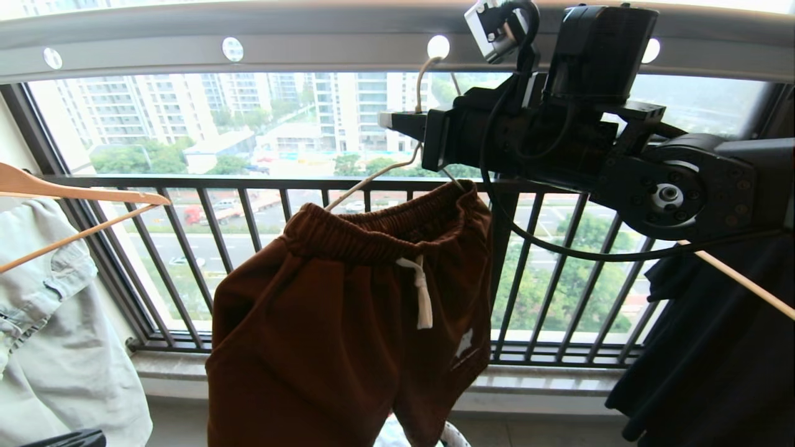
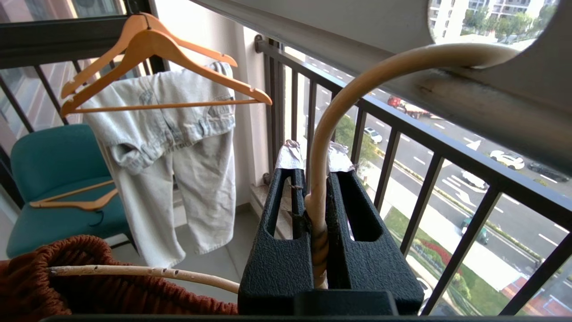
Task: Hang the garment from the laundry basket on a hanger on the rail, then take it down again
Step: Take the clothes off the clothes rack
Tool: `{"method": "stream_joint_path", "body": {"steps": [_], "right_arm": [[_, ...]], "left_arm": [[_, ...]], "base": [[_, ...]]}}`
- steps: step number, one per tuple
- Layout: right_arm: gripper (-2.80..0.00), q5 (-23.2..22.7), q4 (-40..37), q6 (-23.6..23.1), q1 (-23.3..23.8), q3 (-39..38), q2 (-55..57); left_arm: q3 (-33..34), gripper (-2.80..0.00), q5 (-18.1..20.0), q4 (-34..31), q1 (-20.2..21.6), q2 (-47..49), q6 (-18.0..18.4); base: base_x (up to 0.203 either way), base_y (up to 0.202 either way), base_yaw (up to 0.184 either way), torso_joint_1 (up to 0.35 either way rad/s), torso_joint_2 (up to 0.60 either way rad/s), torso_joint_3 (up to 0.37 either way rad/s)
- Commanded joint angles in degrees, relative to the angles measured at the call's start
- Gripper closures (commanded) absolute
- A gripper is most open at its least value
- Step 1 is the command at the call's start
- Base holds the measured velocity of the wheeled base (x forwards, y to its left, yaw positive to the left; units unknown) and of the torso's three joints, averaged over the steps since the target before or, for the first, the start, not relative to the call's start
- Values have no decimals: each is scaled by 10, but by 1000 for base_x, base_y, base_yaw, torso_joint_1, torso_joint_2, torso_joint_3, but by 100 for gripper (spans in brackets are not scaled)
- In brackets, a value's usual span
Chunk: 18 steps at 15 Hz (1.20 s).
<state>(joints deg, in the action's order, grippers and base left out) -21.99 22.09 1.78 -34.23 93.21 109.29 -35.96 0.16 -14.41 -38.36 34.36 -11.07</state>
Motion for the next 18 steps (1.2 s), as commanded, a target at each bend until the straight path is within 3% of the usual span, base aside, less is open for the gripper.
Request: {"method": "stream_joint_path", "body": {"steps": [1, 2, 7, 18], "right_arm": [[0, -2, 2, -1, 0, -4, 1], [-280, -2, 1, -3, 0, -3, 1], [-280, -1, 1, -3, 0, -32, -21], [-280, 22, 1, -16, 0, -331, -344]], "left_arm": [[3, 0, -1, -1, 0, 17, -2], [2, 0, -1, -1, 0, 16, -2], [1, 0, -1, -2, 0, 13, -2], [13, 0, -3, -2, 0, -8, -3]], "base": [[0, 0, 0, 0, 0, 0], [0, 0, 0, 0, 0, 0], [0, 0, 0, 0, 0, 0], [0, 0, 0, 0, 0, 0]]}}
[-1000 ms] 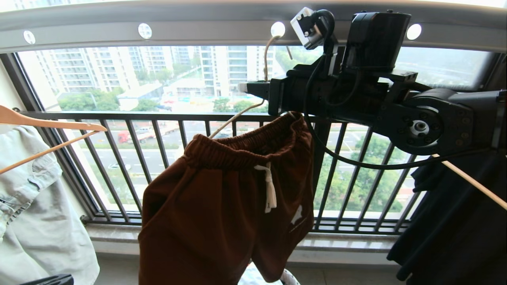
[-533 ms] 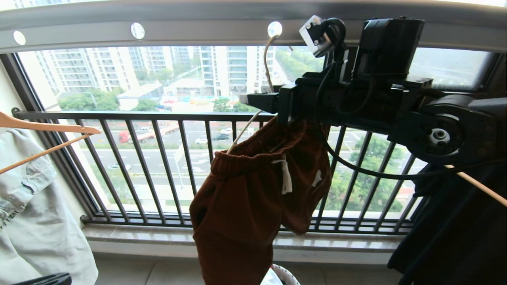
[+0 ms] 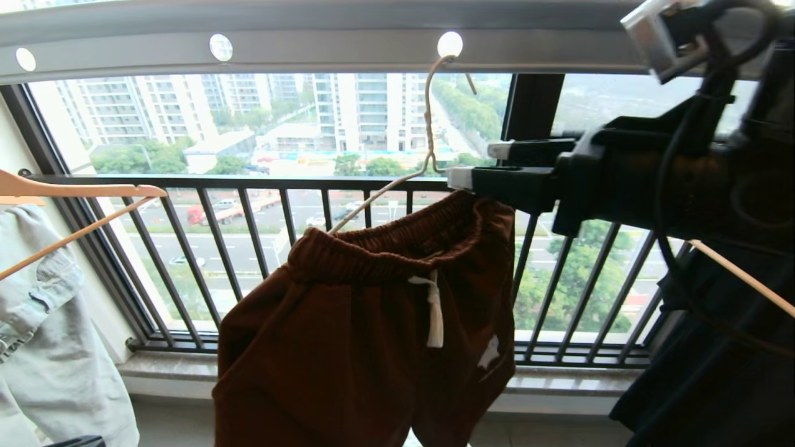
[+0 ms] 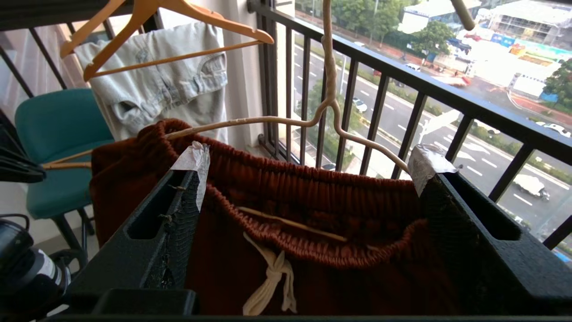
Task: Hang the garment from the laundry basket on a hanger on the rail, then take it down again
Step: Take the clothes off the clothes rack
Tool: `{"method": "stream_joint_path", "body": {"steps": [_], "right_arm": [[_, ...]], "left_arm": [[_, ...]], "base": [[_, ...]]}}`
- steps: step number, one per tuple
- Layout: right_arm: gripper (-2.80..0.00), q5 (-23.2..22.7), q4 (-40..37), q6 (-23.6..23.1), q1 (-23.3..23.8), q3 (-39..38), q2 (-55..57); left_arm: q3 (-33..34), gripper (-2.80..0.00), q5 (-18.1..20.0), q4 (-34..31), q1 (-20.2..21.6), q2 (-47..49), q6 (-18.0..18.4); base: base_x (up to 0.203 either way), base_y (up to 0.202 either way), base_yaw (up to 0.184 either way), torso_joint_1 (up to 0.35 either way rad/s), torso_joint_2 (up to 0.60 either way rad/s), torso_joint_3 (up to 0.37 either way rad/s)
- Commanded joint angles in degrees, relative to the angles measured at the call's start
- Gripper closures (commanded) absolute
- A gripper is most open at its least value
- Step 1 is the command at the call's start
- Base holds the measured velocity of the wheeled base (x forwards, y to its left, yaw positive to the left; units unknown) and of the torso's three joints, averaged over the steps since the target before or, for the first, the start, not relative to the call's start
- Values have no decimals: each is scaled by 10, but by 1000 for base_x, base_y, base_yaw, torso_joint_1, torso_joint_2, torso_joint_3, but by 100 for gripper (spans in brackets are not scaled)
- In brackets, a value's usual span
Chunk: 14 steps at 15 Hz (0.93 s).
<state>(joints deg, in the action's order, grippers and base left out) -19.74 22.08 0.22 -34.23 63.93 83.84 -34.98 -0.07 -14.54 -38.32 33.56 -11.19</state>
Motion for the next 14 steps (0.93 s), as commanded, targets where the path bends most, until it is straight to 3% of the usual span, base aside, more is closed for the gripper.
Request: {"method": "stream_joint_path", "body": {"steps": [1, 2, 5, 7, 9, 12, 14], "right_arm": [[-280, 2, -6, -1, 2, -63, -132], [0, 4, -21, -3, 8, -84, -173], [0, 7, -122, -8, 54, -115, -284], [0, 12, -180, -11, 111, -133, -342], [0, 43, -213, -12, 155, -148, -397], [0, 129, -280, -12, 173, -149, -477], [0, 166, -357, -12, 202, -143, -518]], "left_arm": [[8, 0, -1, 0, 0, -3, -1], [13, 0, -1, 1, 0, -10, -1], [21, 0, -3, 2, 1, -28, -30], [26, 0, -3, 2, 22, -34, -33], [26, 0, -3, 3, 69, -37, -30], [27, 0, -3, 3, 172, -63, -34], [51, 0, -3, 3, 215, -106, -35]], "base": [[0, 0, 0, 0, 0, 0], [0, 0, 0, 0, 0, 0], [0, 0, 0, 0, 0, 0], [0, 0, 0, 0, 0, 0], [0, 0, 0, 0, 0, 0], [0, 0, 0, 0, 0, 0], [0, 0, 0, 0, 0, 0]]}}
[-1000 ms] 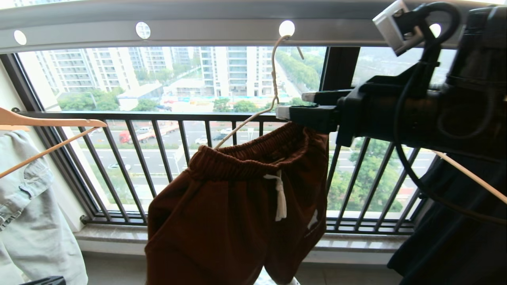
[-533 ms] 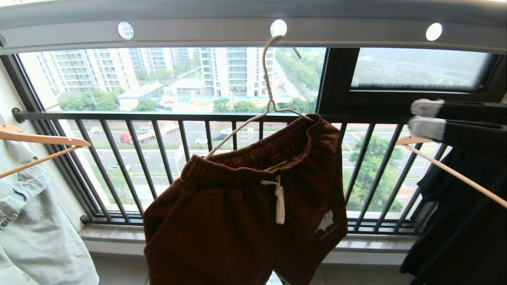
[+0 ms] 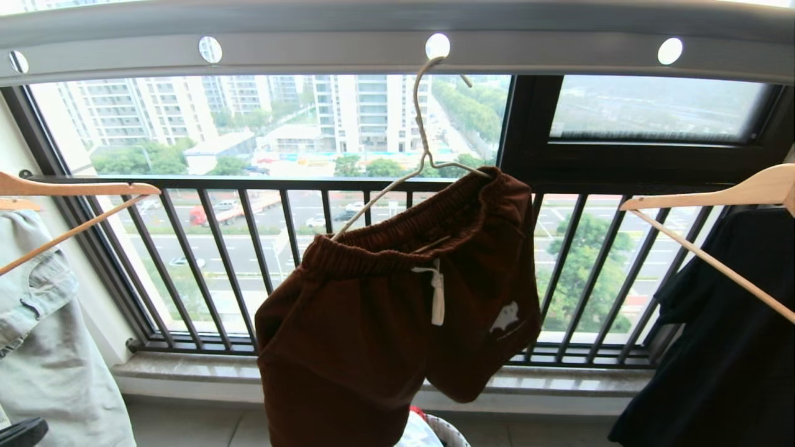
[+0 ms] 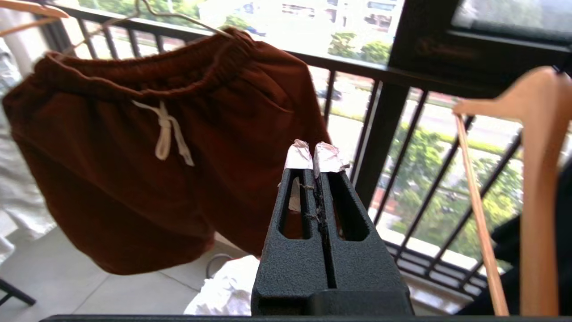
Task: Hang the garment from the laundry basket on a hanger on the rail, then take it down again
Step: Take the clothes off the clothes rack
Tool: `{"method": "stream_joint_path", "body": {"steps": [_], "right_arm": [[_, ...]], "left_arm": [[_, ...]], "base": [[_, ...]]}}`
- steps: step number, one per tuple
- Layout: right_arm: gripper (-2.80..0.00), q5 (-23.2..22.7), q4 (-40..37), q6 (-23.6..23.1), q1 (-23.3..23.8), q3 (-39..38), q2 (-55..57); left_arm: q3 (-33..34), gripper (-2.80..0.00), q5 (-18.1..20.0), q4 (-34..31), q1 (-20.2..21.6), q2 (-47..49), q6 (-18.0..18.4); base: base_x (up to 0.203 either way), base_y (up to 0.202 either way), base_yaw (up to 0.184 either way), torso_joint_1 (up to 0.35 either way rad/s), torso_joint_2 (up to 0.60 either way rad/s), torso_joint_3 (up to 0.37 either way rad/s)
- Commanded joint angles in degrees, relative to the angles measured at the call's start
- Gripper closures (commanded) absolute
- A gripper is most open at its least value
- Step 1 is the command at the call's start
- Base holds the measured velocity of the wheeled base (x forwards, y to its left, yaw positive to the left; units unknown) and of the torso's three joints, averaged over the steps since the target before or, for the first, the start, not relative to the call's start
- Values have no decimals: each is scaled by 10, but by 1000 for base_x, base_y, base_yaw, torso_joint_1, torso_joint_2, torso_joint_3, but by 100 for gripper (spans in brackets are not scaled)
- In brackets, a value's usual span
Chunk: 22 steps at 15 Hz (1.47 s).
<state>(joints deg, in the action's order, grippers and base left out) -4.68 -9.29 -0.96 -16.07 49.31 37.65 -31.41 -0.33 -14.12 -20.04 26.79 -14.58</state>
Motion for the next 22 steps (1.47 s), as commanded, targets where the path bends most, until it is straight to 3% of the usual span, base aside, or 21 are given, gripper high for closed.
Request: {"method": "stream_joint_path", "body": {"steps": [1, 5, 9, 13, 15, 17, 20, 22], "right_arm": [[0, 28, -69, 1, 40, 4, -75], [0, 39, -156, 23, 135, 2, -143], [0, 43, -214, 23, 156, -10, -212], [0, 30, -221, 5, 159, -118, -297], [0, 20, -181, -2, 158, -204, -325], [0, 10, -92, -9, 158, -311, -345], [0, 5, 4, -45, 157, -431, -372], [0, 14, 32, -86, 157, -471, -376]], "left_arm": [[28, 0, 0, -1, 45, -64, -2], [64, 0, -10, -1, 132, -106, -16], [66, 0, 41, -6, 195, -177, -18], [140, 0, 46, -4, 203, -266, -4], [171, 0, 33, -2, 203, -268, 9], [223, 0, 23, 8, 203, -268, 52], [302, 0, 5, 140, 203, -268, 99], [307, 0, 2, 149, 203, -268, 132]], "base": [[0, 0, 0, 0, 0, 0], [0, 0, 0, 0, 0, 0], [0, 0, 0, 0, 0, 0], [0, 0, 0, 0, 0, 0], [0, 0, 0, 0, 0, 0], [0, 0, 0, 0, 0, 0], [0, 0, 0, 0, 0, 0], [0, 0, 0, 0, 0, 0]]}}
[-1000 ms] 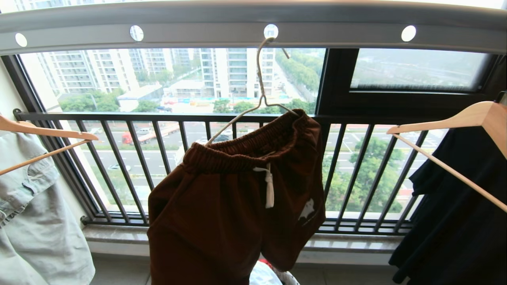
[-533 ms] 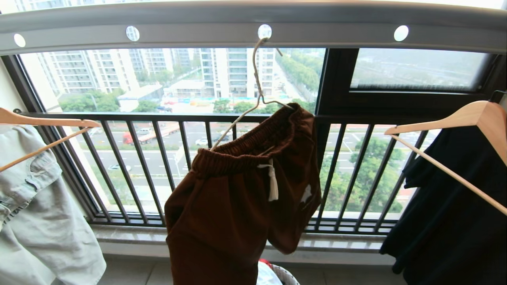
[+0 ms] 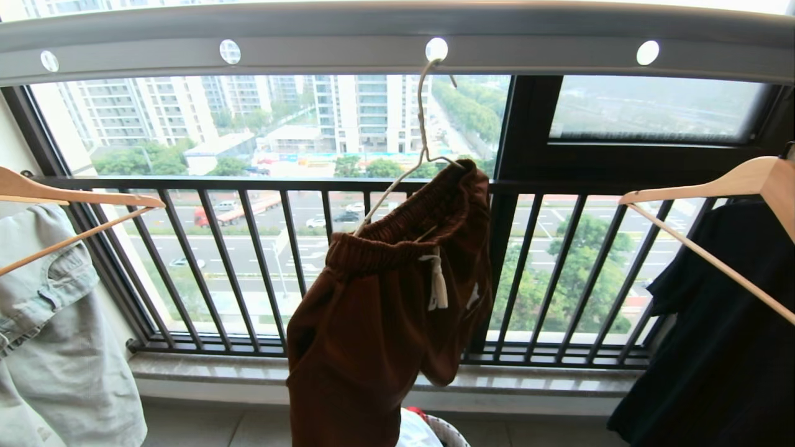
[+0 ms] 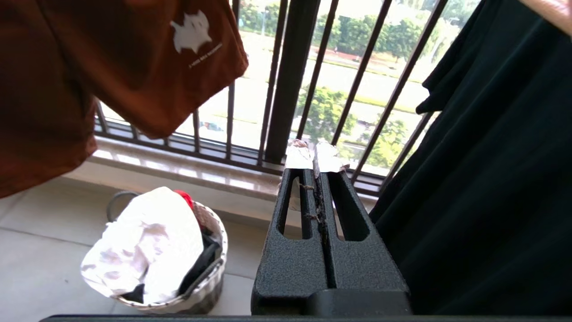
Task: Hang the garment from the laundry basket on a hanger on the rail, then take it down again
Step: Take the clothes off the clothes rack
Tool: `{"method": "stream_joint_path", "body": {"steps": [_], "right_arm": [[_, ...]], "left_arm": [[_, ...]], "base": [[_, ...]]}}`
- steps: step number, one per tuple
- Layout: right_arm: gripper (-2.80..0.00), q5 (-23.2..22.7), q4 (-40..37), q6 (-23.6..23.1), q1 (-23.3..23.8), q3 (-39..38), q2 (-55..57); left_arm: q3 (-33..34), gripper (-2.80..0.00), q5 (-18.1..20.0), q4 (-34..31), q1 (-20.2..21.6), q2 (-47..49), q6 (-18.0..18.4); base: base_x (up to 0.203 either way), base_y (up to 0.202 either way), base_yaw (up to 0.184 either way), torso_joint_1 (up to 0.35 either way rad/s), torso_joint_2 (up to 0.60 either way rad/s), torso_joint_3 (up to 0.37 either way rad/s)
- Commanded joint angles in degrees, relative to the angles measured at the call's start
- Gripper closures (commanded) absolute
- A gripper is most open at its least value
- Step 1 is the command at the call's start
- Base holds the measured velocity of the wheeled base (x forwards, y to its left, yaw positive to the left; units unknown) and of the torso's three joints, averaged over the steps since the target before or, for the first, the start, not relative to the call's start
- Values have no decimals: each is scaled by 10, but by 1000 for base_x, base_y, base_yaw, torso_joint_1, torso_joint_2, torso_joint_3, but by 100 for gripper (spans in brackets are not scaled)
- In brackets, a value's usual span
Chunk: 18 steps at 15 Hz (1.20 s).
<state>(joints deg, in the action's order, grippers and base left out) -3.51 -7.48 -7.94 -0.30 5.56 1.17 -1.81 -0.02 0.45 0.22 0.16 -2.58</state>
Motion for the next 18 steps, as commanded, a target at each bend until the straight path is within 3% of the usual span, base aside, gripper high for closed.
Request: {"method": "stream_joint_path", "body": {"steps": [1, 6, 10, 18], "right_arm": [[0, 4, 19, -3, 0, -34, -12], [0, 17, 21, 51, 0, -35, -12], [0, 17, 23, 50, 0, -35, -12], [0, 17, 23, 51, 0, -35, -12]], "left_arm": [[12, 0, -1, 4, 0, -2, 23], [18, 0, -2, -9, 0, -2, 47], [18, 0, -2, -8, 0, -2, 29], [18, 0, -2, -8, 0, -2, 29]], "base": [[0, 0, 0, 0, 0, 0], [0, 0, 0, 0, 0, 0], [0, 0, 0, 0, 0, 0], [0, 0, 0, 0, 0, 0]]}}
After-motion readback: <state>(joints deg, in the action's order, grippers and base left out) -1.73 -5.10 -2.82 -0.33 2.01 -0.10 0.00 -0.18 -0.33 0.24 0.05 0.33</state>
